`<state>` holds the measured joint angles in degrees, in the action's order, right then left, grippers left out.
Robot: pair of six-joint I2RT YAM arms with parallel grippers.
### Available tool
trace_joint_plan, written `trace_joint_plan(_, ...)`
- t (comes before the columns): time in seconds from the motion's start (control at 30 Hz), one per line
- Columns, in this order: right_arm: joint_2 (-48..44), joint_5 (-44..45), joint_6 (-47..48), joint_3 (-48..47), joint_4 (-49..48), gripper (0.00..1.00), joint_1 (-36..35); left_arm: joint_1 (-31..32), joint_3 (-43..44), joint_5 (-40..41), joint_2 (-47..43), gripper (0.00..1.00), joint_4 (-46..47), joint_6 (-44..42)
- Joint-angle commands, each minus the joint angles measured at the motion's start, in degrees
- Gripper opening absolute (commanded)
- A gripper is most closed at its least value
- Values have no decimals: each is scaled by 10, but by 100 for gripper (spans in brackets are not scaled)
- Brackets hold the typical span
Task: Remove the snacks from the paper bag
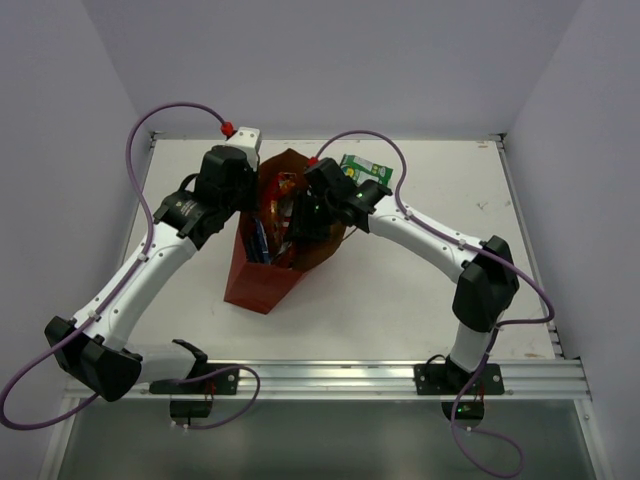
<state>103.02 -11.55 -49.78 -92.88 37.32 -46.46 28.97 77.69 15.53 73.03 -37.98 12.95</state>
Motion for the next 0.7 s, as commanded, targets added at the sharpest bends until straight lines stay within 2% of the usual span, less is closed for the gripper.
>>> trace_joint_plan(0.0, 1, -2, -8, -29, -3, 25, -2, 4, 19, -9, -31, 0, 51, 12)
trace_joint_plan(0.07, -7, 1, -7, -31, -4, 17, -2, 5, 18, -7, -32, 0, 51, 10)
trace_joint_plan(0.1, -11, 4, -6, -34, -5, 9, -3, 5, 17, -5, -32, 0, 51, 10)
trace_joint_plan(0.2, -23, 7, -1, -45, -2, 0, -2, 5, 11, -3, -31, 0, 53, 9)
trace_joint_plan(0.67, -74, 14, 54, -131, -15, 0, -1, 5, -20, 12, -44, 0, 63, -6)
